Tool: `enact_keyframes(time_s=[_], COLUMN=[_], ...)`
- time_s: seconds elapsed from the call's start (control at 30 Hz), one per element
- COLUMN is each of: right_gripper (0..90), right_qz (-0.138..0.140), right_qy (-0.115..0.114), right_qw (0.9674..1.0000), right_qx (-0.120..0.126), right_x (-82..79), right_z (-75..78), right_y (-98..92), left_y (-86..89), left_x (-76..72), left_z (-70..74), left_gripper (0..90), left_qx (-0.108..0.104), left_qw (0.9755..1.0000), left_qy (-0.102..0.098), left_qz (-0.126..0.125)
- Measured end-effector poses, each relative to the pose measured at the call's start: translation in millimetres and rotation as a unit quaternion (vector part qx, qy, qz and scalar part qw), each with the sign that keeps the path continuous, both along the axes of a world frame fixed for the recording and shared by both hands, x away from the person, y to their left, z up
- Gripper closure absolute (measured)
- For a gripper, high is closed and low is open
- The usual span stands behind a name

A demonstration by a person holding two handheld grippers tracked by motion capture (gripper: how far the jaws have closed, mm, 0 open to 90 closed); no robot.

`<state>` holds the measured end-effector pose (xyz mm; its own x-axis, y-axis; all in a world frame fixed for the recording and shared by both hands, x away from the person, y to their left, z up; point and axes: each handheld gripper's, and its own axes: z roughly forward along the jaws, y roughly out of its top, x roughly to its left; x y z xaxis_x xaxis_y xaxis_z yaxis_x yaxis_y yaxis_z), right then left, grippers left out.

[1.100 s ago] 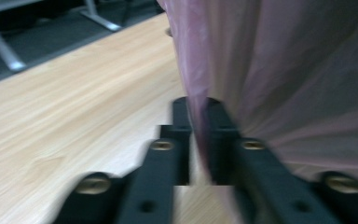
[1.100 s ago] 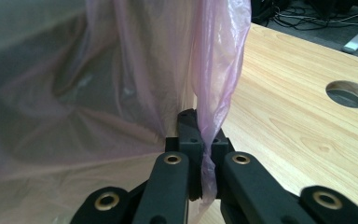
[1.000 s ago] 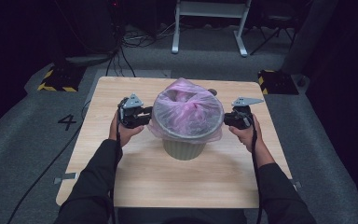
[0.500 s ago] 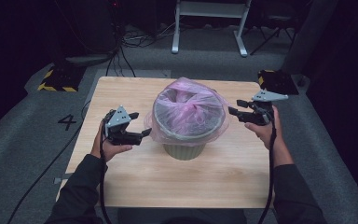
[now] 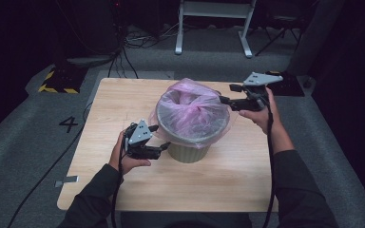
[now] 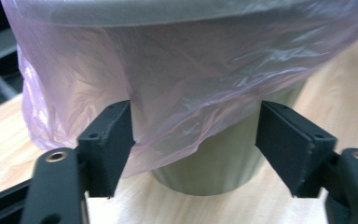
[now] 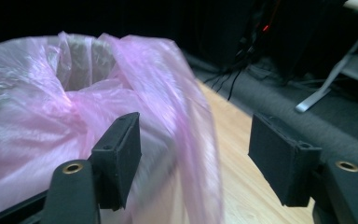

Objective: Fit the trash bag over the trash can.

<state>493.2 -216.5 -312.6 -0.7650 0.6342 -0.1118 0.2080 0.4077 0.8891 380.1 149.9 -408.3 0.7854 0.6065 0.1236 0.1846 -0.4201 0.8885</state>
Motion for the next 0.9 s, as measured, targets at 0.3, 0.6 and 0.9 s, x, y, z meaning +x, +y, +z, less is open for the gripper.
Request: enact_keyframes(time_s=[0.3,0.6,0.9], right_gripper=[67.0,90.0,90.0], right_qz=[0.018,0.007,-0.050], right_qy=[0.011,0.025,0.037], right_qw=[0.9988,0.9991,0.9981], right_qx=[-0.045,-0.033,0.001], right_x=[24.4,33.5,45.5], right_z=[2.5,-1.0,-3.9], right_y=[46.4,49.7,30.8], left_y=[4.1,7.4,17.0], left_x=[-0.8,-3.4,-12.3], left_z=[-2.4,-2.6,-7.3], left_gripper=[83.0,90.0,90.0], left_qx=[0.013,0.014,0.036], left_qw=[0.9997,0.9988,0.9970], left_qy=[-0.017,-0.014,-0.015], left_qz=[-0.010,-0.046,-0.066])
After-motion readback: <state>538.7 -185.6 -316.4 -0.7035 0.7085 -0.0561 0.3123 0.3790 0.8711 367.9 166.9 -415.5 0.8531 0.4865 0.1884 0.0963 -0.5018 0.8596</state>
